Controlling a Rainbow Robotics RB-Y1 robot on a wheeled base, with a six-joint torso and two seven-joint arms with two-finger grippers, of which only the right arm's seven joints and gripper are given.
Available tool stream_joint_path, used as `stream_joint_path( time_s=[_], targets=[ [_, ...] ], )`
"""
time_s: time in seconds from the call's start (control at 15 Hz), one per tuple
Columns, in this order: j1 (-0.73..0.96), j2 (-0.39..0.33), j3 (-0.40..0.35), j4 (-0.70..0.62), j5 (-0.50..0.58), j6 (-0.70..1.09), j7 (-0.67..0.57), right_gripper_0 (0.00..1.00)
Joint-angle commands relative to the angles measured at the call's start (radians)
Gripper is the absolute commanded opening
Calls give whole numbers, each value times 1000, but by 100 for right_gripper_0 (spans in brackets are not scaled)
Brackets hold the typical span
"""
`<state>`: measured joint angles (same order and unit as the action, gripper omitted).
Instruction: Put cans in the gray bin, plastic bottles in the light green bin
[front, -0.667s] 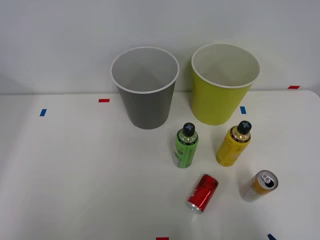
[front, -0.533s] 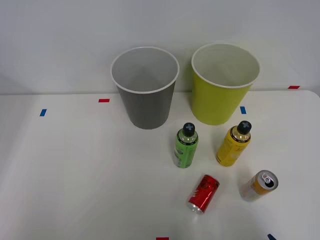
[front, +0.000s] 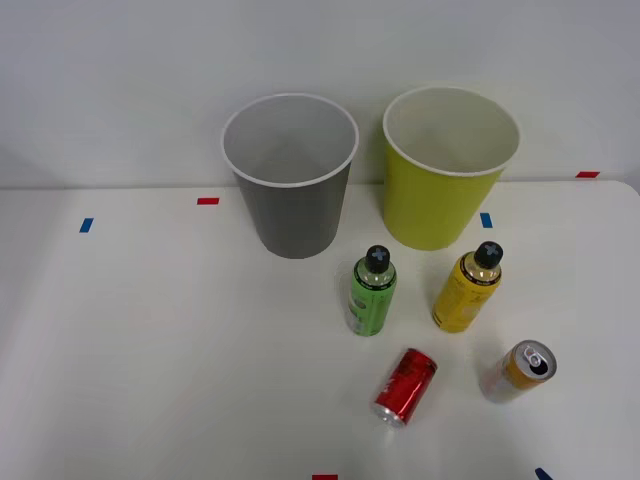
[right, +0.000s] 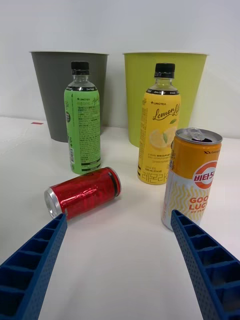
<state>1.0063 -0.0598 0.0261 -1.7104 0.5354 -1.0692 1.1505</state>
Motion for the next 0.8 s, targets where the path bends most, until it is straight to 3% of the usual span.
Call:
stream_joint_path(
  time_s=[0.07,0.8],
  targets=[
    [0,0,0,0,0,0,0,71],
    [0,0,0,0,0,0,0,71]
  ],
)
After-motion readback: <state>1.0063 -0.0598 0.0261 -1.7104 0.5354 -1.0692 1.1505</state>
